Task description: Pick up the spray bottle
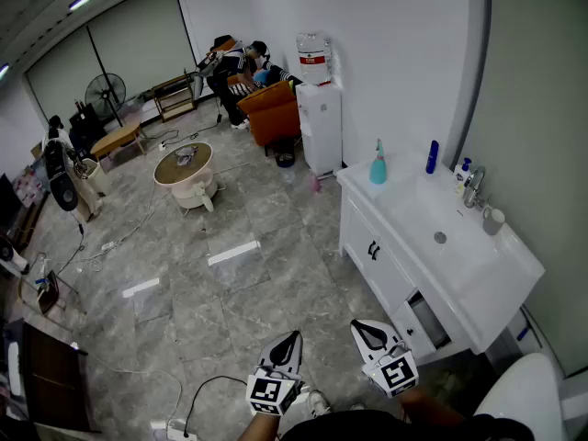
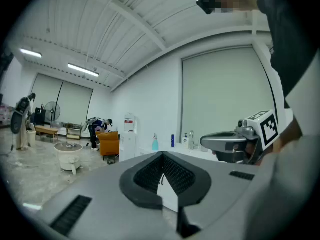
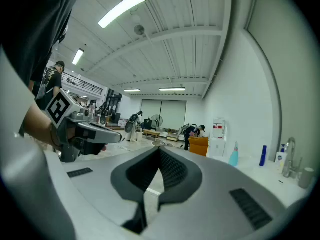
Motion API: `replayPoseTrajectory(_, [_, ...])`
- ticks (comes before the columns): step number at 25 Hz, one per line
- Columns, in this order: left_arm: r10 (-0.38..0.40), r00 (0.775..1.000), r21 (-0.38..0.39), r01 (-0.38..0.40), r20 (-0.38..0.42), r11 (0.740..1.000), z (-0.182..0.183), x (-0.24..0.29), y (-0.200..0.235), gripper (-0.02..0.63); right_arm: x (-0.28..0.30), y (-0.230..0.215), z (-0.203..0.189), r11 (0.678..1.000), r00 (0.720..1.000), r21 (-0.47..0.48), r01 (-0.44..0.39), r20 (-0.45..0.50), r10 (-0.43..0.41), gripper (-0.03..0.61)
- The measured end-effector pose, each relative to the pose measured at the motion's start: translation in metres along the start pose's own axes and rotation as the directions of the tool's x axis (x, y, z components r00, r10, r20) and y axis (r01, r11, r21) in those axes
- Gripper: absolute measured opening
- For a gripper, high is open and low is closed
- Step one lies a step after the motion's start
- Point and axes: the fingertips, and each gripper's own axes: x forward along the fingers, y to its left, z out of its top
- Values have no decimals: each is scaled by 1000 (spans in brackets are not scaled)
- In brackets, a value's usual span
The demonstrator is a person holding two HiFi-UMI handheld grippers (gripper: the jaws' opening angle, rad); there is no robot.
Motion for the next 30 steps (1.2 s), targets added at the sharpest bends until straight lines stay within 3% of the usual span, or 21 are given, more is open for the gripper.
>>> replayPoseTrajectory(5, [14, 1000, 36, -14, 4, 999, 6, -2, -1, -5, -7, -4, 18, 1000, 1000, 7, 19, -5, -18, -3])
replayPoseTrajectory(17, [29, 1000, 32, -29, -1, 999, 7, -3, -5, -5, -11, -19, 27, 997, 994, 14, 74, 78, -75, -3])
replayPoseTrajectory(30, [8, 1000, 41, -9, 4, 999, 10, 2, 3, -5, 0, -14, 36, 998, 996, -10, 67, 64, -66, -3])
